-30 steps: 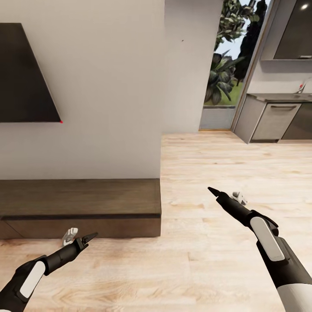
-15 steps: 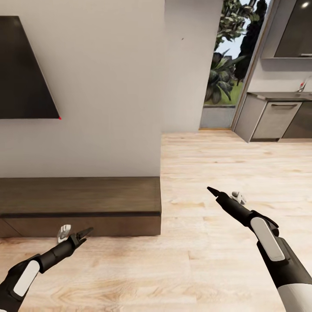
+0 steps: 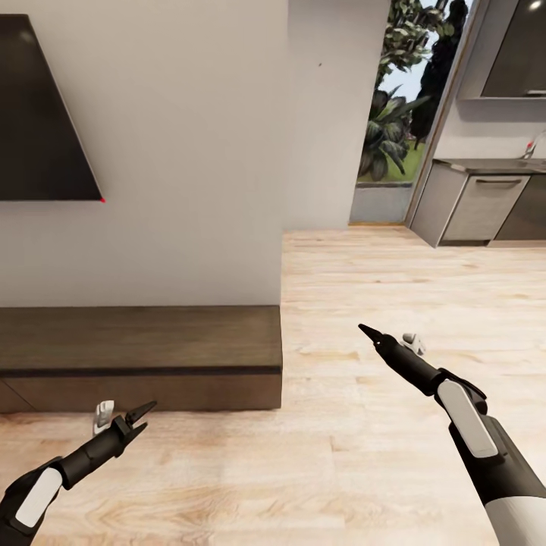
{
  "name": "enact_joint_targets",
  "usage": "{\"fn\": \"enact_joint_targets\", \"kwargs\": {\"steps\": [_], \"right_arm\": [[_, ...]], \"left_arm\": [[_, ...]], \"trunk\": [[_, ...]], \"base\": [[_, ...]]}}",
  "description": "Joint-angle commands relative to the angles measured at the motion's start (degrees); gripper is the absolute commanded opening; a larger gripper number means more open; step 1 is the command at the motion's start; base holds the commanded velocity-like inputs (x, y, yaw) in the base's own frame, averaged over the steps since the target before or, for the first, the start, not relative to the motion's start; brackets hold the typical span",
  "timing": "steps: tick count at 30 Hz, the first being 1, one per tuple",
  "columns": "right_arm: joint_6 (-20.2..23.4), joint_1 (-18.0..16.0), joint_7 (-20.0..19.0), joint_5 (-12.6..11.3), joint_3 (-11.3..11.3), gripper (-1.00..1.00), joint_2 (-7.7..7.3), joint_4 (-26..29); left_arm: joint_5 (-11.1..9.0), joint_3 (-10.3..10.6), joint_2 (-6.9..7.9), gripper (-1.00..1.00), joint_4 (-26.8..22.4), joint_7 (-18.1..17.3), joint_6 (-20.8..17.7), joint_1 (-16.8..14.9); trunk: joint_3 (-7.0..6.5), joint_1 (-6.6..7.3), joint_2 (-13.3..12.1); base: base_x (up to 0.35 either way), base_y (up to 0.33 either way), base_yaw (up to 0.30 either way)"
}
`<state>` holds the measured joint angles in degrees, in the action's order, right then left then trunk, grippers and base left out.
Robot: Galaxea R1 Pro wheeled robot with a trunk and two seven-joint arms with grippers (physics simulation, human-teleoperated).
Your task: Place each of the two pumpkins and all three candles from the living room inside a cabinet in the living room (use any cabinet), then make sure every cabinet is closed, and position the cauldron so it is next to a table in the living room.
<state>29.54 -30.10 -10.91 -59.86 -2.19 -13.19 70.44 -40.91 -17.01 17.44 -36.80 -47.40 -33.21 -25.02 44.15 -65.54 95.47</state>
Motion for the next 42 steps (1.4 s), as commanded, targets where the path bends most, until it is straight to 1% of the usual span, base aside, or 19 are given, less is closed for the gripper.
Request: {"fn": "enact_joint_targets", "kwargs": {"steps": [1, 3, 5, 7, 10, 13, 20, 22, 23, 25, 27, 32, 35, 36, 40, 42], "right_arm": [[0.34, 0.06, -0.13, -0.17, -0.1, 1.0, 0.01, 0.1], [0.28, 0.57, -0.19, -0.11, -0.09, 1.0, 0.01, 0.44], [0.27, 0.78, -1.05, -0.07, -0.13, 1.0, -0.02, 0.42], [0.26, 0.89, -4.48, -0.09, -0.17, 1.0, 0.0, 0.0], [0.26, 0.91, -6.68, -0.08, -0.18, 1.0, 0.01, -0.32], [0.26, 0.92, -7.37, -0.08, -0.18, 1.0, 0.01, -0.83], [0.26, 0.92, -7.57, -0.16, -0.18, 1.0, 0.01, -0.96], [0.26, 0.92, -7.61, -0.12, -0.16, 1.0, 0.01, -0.98], [0.21, 0.92, -7.62, -0.15, -0.17, 1.0, 0.01, -0.97], [0.24, 0.92, -7.63, -0.16, -0.18, 1.0, 0.01, -0.98], [0.25, 0.92, -7.63, -0.17, -0.12, 1.0, 0.01, -1.04], [0.2, 0.92, -7.64, -0.17, -0.1, 1.0, 0.01, -1.02], [0.18, 0.92, -7.58, -0.11, -0.04, 1.0, 0.01, -1.01], [0.17, 0.92, -7.55, -0.1, -0.03, 1.0, -0.01, -1.01], [-0.16, 0.92, -7.44, -0.08, -0.01, 1.0, 0.04, -1.07], [-0.36, 0.92, -7.49, -0.12, 0.02, 1.0, 0.08, -1.95]], "left_arm": [[-0.32, -0.09, 0.02, 1.0, 0.03, -0.1, -0.43, -0.03], [-0.36, -0.11, 0.04, 1.0, 0.06, -0.13, -0.5, -0.03], [-0.33, -0.08, 0.01, 1.0, 0.06, -0.16, -0.48, -0.03], [-0.26, -0.02, -0.03, 1.0, 0.05, -0.29, -0.46, -0.03], [-0.23, 0.03, -0.15, 1.0, 0.05, -0.69, -0.41, -0.03], [-0.28, -0.01, -0.08, 1.0, 0.0, -0.87, -0.38, -0.04], [-0.43, -0.13, 0.08, 1.0, -0.53, -1.23, -0.55, -0.03], [-0.47, -0.2, 0.23, 1.0, -0.48, -3.89, -0.65, -0.03], [-0.35, -0.25, 0.37, 1.0, -0.28, -7.58, -0.68, -0.03], [-0.28, -0.25, 0.75, 1.0, -0.08, -11.74, -0.7, -0.03], [-0.3, -0.28, 1.04, 1.0, 0.02, -14.05, -0.71, -0.03], [-0.31, -0.3, 1.22, 1.0, 0.24, -14.98, -0.7, -0.03], [-0.35, -0.45, 1.66, 1.0, 0.31, -15.06, -0.66, -0.03], [-0.37, -0.8, 1.78, 1.0, 0.31, -15.07, -0.68, -0.03], [-0.32, -3.28, 1.96, 1.0, 0.33, -15.09, -0.69, -0.03], [-0.32, -4.1, 2.14, 1.0, 0.33, -15.15, -0.71, -0.03]], "trunk": [[0.23, -0.22, 0.44], [0.59, -0.66, 1.24], [0.95, -1.1, 2.04], [1.31, -1.54, 2.84], [1.85, -2.2, 4.05], [2.39, -2.86, 5.25], [3.64, -4.39, 8.06], [4.0, -4.83, 8.86], [4.18, -5.05, 9.26], [4.54, -5.49, 10.06], [4.9, -5.93, 10.87], [5.8, -7.03, 12.87], [6.34, -7.69, 14.07], [6.51, -7.91, 14.48], [7.23, -8.79, 16.08], [7.59, -9.23, 16.88]], "base": [[0.0, 0.0, 0.0], [0.0, 0.0, 0.0], [0.0, 0.0, 0.0], [0.0, 0.0, 0.0], [0.0, 0.0, 0.0], [0.0, 0.0, 0.0], [0.0, 0.0, 0.0], [0.0, 0.0, 0.0], [0.0, 0.0, 0.0], [0.0, 0.0, 0.0], [0.0, 0.0, 0.0], [0.0, 0.0, 0.0], [0.0, 0.0, 0.0], [0.0, 0.0, 0.0], [0.0, 0.0, 0.0], [0.0, 0.0, 0.0]]}}
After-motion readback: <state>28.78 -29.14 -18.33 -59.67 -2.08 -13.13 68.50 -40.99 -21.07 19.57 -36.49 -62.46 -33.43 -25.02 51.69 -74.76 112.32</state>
